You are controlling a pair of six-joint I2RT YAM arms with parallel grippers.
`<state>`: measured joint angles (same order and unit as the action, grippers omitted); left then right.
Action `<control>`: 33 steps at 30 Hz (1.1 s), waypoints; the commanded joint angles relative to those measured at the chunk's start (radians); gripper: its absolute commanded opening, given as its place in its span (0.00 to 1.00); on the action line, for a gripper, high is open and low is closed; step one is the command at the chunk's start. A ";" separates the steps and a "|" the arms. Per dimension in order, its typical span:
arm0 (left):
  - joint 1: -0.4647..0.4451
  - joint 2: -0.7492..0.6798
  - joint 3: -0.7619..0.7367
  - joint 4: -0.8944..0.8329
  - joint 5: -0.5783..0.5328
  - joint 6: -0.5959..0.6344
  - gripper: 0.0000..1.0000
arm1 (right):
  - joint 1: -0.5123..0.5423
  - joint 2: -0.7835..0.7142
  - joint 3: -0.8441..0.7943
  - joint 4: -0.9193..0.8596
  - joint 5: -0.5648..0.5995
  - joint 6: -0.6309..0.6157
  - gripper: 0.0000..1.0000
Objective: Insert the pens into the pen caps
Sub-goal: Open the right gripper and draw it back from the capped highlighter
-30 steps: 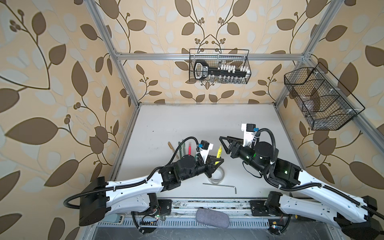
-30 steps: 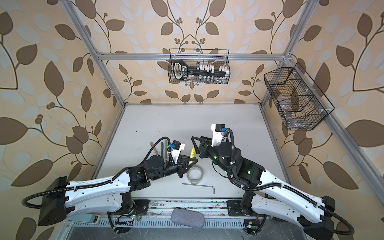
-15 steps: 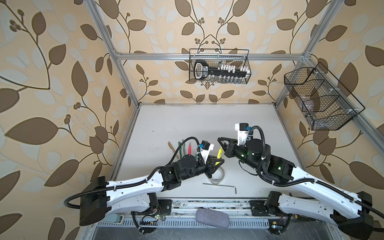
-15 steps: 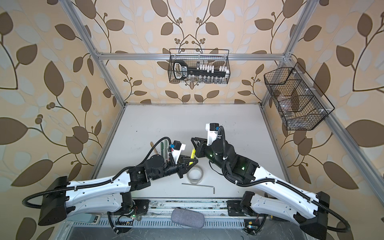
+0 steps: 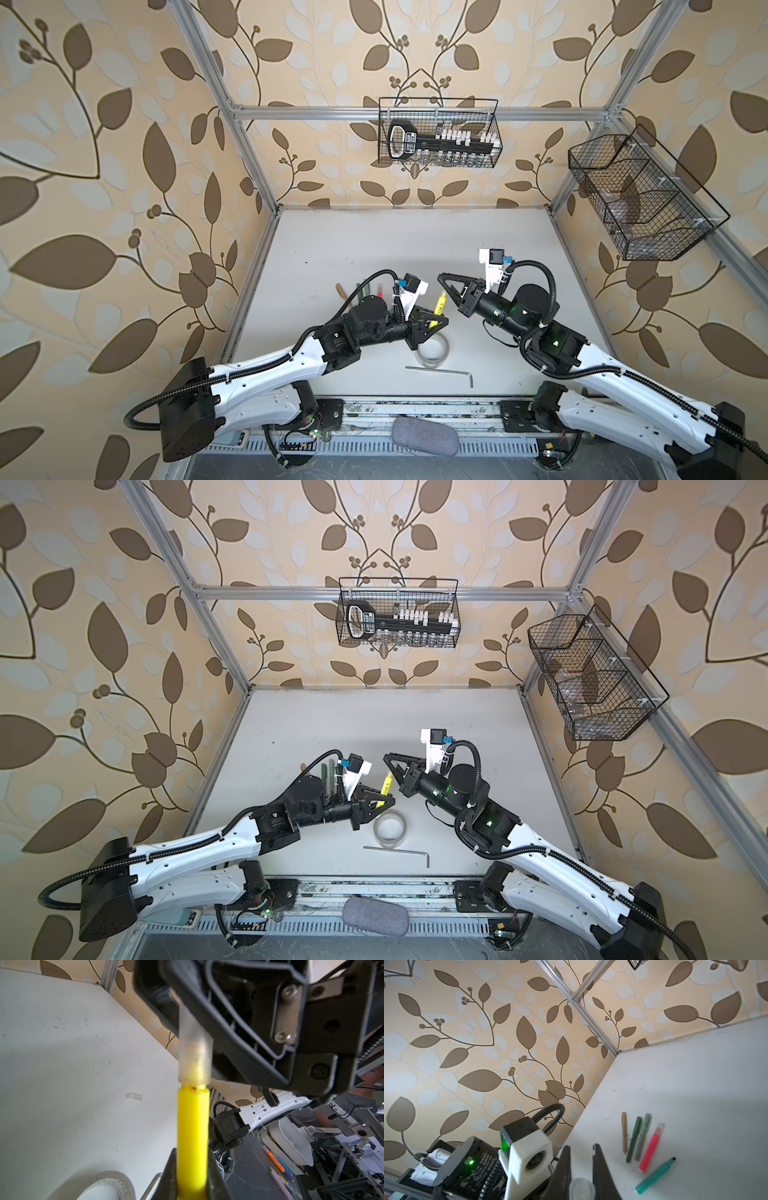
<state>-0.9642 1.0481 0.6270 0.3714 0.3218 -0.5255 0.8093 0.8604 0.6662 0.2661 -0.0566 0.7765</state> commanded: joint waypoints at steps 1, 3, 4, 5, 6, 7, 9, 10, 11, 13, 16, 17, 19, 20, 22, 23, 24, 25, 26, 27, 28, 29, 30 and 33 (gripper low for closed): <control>0.044 -0.036 0.089 0.144 -0.058 -0.033 0.00 | 0.038 0.012 -0.029 0.060 -0.174 -0.026 0.00; 0.045 -0.047 0.106 0.116 -0.091 -0.006 0.00 | 0.076 0.011 -0.021 0.044 -0.135 -0.054 0.00; 0.045 -0.052 0.114 0.101 -0.111 0.009 0.00 | 0.094 0.012 -0.017 0.035 -0.116 -0.068 0.00; 0.045 -0.061 0.126 0.082 -0.136 0.027 0.00 | 0.114 0.014 -0.014 0.028 -0.096 -0.082 0.00; 0.045 -0.071 0.138 0.064 -0.166 0.047 0.00 | 0.134 0.015 -0.017 0.027 -0.080 -0.093 0.00; 0.047 -0.079 0.147 0.052 -0.186 0.061 0.00 | 0.149 0.018 -0.022 0.033 -0.073 -0.102 0.00; 0.054 -0.096 0.178 0.024 -0.229 0.086 0.00 | 0.169 0.023 -0.044 0.064 -0.073 -0.109 0.00; 0.057 -0.103 0.190 0.014 -0.244 0.094 0.00 | 0.174 0.025 -0.062 0.091 -0.084 -0.106 0.00; 0.063 -0.111 0.204 0.012 -0.254 0.103 0.00 | 0.177 0.026 -0.082 0.130 -0.098 -0.105 0.00; 0.080 -0.120 0.229 0.018 -0.258 0.104 0.00 | 0.192 0.025 -0.121 0.210 -0.130 -0.110 0.00; 0.124 -0.111 0.287 0.018 -0.187 0.076 0.00 | 0.236 0.024 -0.147 0.276 -0.150 -0.156 0.00; 0.131 -0.105 0.307 0.018 -0.165 0.071 0.00 | 0.252 0.028 -0.149 0.287 -0.160 -0.173 0.00; 0.131 -0.098 0.341 0.009 -0.147 0.079 0.00 | 0.280 0.039 -0.148 0.307 -0.174 -0.199 0.00; 0.131 -0.096 0.355 0.001 -0.156 0.085 0.00 | 0.294 0.048 -0.149 0.320 -0.180 -0.206 0.00; 0.131 -0.096 0.378 -0.018 -0.191 0.112 0.00 | 0.316 0.067 -0.148 0.336 -0.184 -0.220 0.00; 0.131 -0.100 0.386 -0.026 -0.217 0.130 0.00 | 0.329 0.078 -0.146 0.337 -0.175 -0.225 0.00; 0.131 -0.104 0.396 -0.037 -0.250 0.151 0.00 | 0.337 0.088 -0.143 0.327 -0.152 -0.229 0.00; 0.131 -0.107 0.402 -0.050 -0.278 0.170 0.00 | 0.343 0.093 -0.141 0.312 -0.131 -0.229 0.00; 0.131 -0.112 0.404 -0.057 -0.314 0.186 0.00 | 0.342 0.099 -0.142 0.298 -0.111 -0.226 0.00; 0.131 -0.116 0.403 -0.056 -0.339 0.202 0.00 | 0.343 0.103 -0.142 0.288 -0.094 -0.224 0.00; 0.131 -0.119 0.401 -0.058 -0.353 0.216 0.00 | 0.342 0.101 -0.142 0.276 -0.079 -0.220 0.00; 0.131 -0.123 0.396 -0.060 -0.359 0.228 0.00 | 0.341 0.096 -0.135 0.249 -0.055 -0.220 0.00; 0.131 -0.125 0.391 -0.069 -0.360 0.236 0.00 | 0.337 0.087 -0.124 0.216 -0.032 -0.217 0.00; 0.131 -0.125 0.357 -0.113 -0.345 0.237 0.00 | 0.312 0.038 -0.091 0.108 0.048 -0.205 0.21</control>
<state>-0.9283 0.9443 0.8894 -0.0589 0.3450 -0.2333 1.0538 0.9039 0.6083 0.7170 0.2001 0.5732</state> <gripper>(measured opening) 0.163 0.161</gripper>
